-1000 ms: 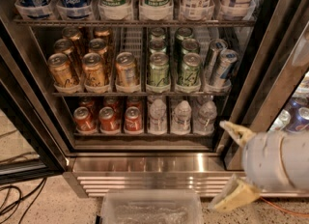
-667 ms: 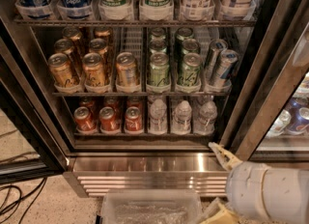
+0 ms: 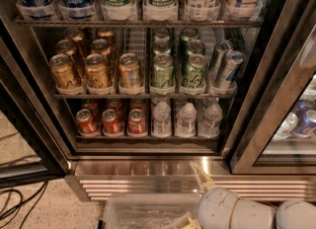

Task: Pick coke can from bottom shelf of fridge

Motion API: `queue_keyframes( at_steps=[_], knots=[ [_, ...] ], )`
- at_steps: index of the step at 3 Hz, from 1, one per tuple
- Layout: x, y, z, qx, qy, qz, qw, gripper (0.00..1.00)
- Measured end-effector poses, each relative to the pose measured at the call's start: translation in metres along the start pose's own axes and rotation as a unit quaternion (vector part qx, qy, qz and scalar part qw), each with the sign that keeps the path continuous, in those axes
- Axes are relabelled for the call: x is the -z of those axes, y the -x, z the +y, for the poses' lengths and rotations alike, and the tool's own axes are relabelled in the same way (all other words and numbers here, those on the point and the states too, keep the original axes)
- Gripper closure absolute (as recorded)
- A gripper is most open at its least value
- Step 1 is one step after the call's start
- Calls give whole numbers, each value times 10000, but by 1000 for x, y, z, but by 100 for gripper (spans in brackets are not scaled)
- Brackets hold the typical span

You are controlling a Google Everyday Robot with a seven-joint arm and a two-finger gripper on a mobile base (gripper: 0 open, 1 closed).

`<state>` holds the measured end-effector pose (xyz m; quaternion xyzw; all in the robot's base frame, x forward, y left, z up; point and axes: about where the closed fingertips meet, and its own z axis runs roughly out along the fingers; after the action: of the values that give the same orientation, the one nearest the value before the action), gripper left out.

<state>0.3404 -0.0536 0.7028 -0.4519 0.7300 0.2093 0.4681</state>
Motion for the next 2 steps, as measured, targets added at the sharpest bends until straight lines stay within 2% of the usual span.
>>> queue_keyframes(
  at_steps=[1, 2],
  knots=[
    [-25, 2, -2, -383, -142, -601, 9974, 0],
    [-41, 7, -6, -479, -292, -868, 9946, 0]
  ],
)
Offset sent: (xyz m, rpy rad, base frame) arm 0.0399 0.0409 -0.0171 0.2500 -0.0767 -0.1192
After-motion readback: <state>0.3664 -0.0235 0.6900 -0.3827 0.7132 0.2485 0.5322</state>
